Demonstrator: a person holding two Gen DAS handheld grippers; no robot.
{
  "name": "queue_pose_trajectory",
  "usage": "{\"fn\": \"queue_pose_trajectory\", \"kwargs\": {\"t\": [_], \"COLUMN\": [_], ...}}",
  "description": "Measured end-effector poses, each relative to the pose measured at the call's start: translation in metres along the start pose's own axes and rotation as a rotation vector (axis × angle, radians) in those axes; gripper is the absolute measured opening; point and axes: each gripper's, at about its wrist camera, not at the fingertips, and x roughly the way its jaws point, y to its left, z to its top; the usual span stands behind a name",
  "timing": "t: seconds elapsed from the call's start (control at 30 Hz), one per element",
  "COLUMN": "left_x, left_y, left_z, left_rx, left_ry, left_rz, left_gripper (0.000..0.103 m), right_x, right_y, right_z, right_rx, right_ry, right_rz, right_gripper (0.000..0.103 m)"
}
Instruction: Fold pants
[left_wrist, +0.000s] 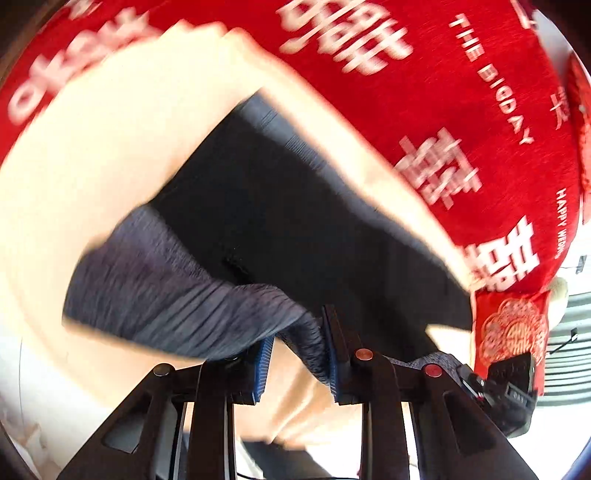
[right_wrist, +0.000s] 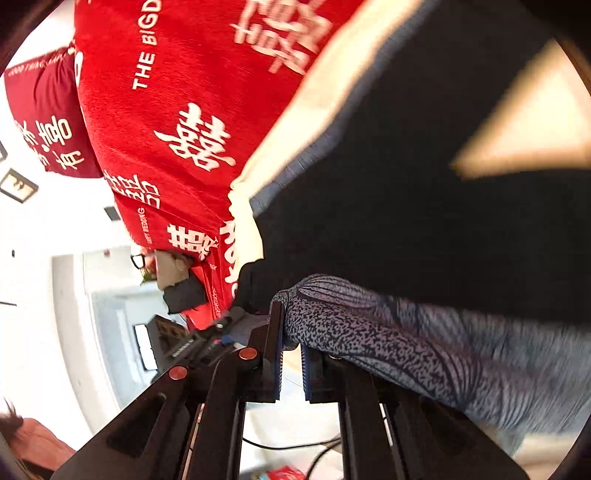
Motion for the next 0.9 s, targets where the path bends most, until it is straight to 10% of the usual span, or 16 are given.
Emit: {"fn": "queue_pose_trajectory", "kwargs": {"t": [0.3, 0.47, 0.53, 0.6, 0.7, 0.8, 0.9], "left_x": [0.088, 0.130, 0.118, 0.098, 0.074, 0.095, 0.136], "left_y": [-0.040, -0.044, -0.045, -0.049, -0.050, -0.054, -0.066], "left_z": [0.120, 0.141, 0.140, 0.138, 0.131, 0.125, 0.118], "left_rx": [0.131, 0.097, 0.078, 0.068, 0.056, 0.083, 0.164], "left_ry": [-0.094, -0.045, -0.063, -0.114, -0.173, -0.094, -0.044], "left_rz": [0.135, 0.255, 0.257, 0.324, 0.380, 0.427, 0.488], "left_gripper": [0.032, 0.033, 0.040, 0.076, 0.082, 0.082, 0.082], "right_x": [0.074, 0.107, 0.105, 0.101, 0.088, 0.098, 0.129], "right_y": [-0.001, -0.048, -0.039, -0.018, 0.003, 0.018, 0.010], "right_z": [0.178, 0.206, 0.202, 0.192, 0.173, 0.164, 0.173], "right_rx": [-0.065, -0.010, -0.075, -0.162, -0.268, -0.376, -0.443], "right_ry": [0.118, 0.198, 0.214, 0.229, 0.221, 0.232, 0.275], "right_rz": [-0.204, -0.317, -0.321, -0.323, -0.341, -0.384, -0.485], "right_gripper": [0.012, 0.014, 0.039, 0.079, 0.079, 0.048, 0.043]}}
